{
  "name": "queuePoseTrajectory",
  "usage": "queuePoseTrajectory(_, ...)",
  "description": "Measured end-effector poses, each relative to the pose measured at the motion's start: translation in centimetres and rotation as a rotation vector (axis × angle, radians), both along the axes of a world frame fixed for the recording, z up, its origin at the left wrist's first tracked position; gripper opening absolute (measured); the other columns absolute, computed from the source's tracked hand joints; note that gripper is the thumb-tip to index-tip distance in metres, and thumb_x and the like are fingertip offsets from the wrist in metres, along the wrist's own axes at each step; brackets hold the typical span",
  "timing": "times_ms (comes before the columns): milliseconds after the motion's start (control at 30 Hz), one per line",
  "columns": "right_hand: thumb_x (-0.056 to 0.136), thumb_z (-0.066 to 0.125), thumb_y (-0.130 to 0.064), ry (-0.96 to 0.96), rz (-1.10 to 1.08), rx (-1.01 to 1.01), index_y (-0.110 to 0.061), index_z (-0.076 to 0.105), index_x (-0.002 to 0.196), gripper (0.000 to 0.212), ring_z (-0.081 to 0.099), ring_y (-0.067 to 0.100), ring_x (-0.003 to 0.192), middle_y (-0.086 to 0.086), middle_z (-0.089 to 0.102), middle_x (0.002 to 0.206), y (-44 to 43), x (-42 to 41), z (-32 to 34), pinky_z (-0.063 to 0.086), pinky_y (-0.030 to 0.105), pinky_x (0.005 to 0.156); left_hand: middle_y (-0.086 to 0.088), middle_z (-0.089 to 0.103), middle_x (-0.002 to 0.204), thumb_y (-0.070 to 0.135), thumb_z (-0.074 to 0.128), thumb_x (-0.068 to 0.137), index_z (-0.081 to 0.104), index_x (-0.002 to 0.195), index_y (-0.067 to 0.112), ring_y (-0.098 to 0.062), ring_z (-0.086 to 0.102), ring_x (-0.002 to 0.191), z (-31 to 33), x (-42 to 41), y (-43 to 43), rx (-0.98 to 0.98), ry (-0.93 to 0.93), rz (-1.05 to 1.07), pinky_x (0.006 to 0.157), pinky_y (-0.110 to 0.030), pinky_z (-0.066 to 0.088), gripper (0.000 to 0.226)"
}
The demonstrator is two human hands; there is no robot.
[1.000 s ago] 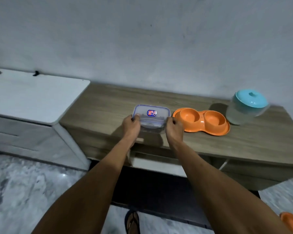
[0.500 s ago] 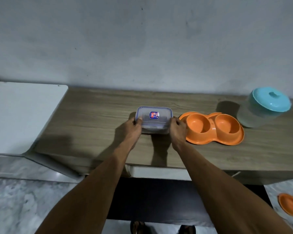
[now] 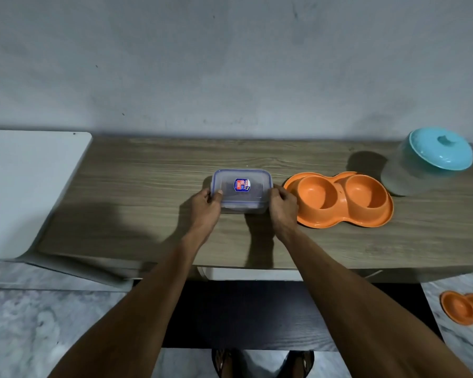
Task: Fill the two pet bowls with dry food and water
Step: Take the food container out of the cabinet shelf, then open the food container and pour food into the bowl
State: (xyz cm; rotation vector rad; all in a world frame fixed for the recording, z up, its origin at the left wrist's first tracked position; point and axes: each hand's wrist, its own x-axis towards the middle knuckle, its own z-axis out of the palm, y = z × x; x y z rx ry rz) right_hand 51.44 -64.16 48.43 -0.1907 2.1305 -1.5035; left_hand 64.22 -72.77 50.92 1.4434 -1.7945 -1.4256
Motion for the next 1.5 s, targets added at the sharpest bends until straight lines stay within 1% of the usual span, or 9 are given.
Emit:
queuePoseTrajectory(200,0.098,0.041,-0.018,0.138,-0.078,0.069,0.000,0.071,0.097,0.034,0.049,0.032,0.089,0.020,0.066,0.098,-1.7,-2.3,0.9,0.033,0.032,0.075,-0.014,0.064,0.124,0.032,0.043,0.103,0.058,0.129,0.004,-0.021,0.056,0.088,0.5,-2.0,-2.4,-0.021,-0.085,0.122,0.048,-0.012,0.036,0.040)
queuePoseTrajectory(300,0.099,0.039,-0.019,0.216,-0.025,0.129,0.001,0.067,0.091,0.035,0.057,0.040,0.095,0.025,0.067,0.100,-3.5,-3.1,0.9,0.039,0.040,0.078,-0.019,0.060,0.132,0.040,0.033,0.103,0.059,0.129,0.004,-0.034,0.057,0.116,-0.6,-3.9,-4.3,0.004,-0.216,0.176,0.080,-0.029,0.039,0.052)
queuePoseTrajectory(433,0.102,0.038,-0.026,0.228,0.016,0.195,-0.002,0.068,0.104,0.039,0.059,0.040,0.107,0.023,0.067,0.112,-4.6,-3.6,-0.1,0.043,0.039,0.088,-0.021,0.060,0.131,0.048,0.023,0.100,0.061,0.126,0.003,-0.038,0.057,0.118,-1.8,-5.4,-5.5,0.006,-0.345,0.198,0.101,-0.042,0.043,0.064)
queuePoseTrajectory(600,0.101,0.036,-0.030,0.229,0.056,0.156,-0.006,0.063,0.099,0.035,0.062,0.035,0.097,0.018,0.067,0.102,-5.0,-3.9,-1.0,0.049,0.048,0.089,-0.022,0.063,0.126,0.051,0.021,0.099,0.062,0.123,0.005,-0.039,0.059,0.115,-2.4,-5.5,-5.8,-0.059,-0.401,0.170,0.100,-0.044,0.045,0.066)
queuePoseTrajectory(767,0.103,0.037,-0.026,0.336,0.087,0.207,-0.005,0.061,0.097,0.032,0.054,0.024,0.083,0.016,0.066,0.099,-5.0,-4.2,-1.2,0.035,0.032,0.073,-0.019,0.064,0.123,0.056,0.019,0.094,0.062,0.122,0.009,-0.037,0.060,0.110,-2.6,-5.6,-5.8,-0.038,-0.370,0.206,0.098,-0.048,0.046,0.070)
queuePoseTrajectory(1033,0.103,0.036,-0.027,0.458,0.091,0.351,-0.001,0.061,0.106,0.036,0.059,0.043,0.103,0.025,0.066,0.112,-5.3,-4.4,-1.4,0.035,0.039,0.073,-0.018,0.063,0.125,0.047,0.030,0.100,0.064,0.120,0.007,-0.037,0.058,0.115,-1.3,-5.1,-5.1,-0.064,-0.354,0.252,0.092,-0.040,0.040,0.056)
queuePoseTrajectory(1267,0.091,0.052,-0.023,0.915,0.318,0.398,-0.006,0.063,0.098,0.021,0.059,0.041,0.101,0.019,0.064,0.106,-7.5,-4.5,0.8,0.044,0.044,0.081,-0.022,0.050,0.131,0.038,0.061,0.090,0.051,0.121,-0.005,-0.033,0.048,0.122,-0.4,-2.5,-2.8,-0.037,-0.192,0.376,0.089,-0.029,0.033,0.054)
queuePoseTrajectory(1400,0.098,0.043,-0.034,0.724,0.644,0.572,-0.005,0.067,0.108,0.039,0.062,0.040,0.107,0.023,0.065,0.118,-10.7,-4.4,1.6,0.047,0.041,0.085,-0.015,0.060,0.121,0.039,0.080,0.074,0.049,0.121,0.002,-0.031,0.060,0.112,-2.2,-2.6,-0.6,0.248,0.003,0.337,0.091,-0.038,0.052,0.067)
queuePoseTrajectory(1500,0.096,0.038,-0.045,0.653,0.733,0.665,-0.008,0.067,0.115,0.051,0.061,0.037,0.112,0.021,0.064,0.127,-12.0,-4.5,1.4,0.045,0.041,0.087,-0.012,0.065,0.117,0.033,0.080,0.079,0.049,0.109,0.015,-0.031,0.064,0.107,-3.3,-3.2,-0.4,0.463,0.154,0.362,0.094,-0.045,0.054,0.046)
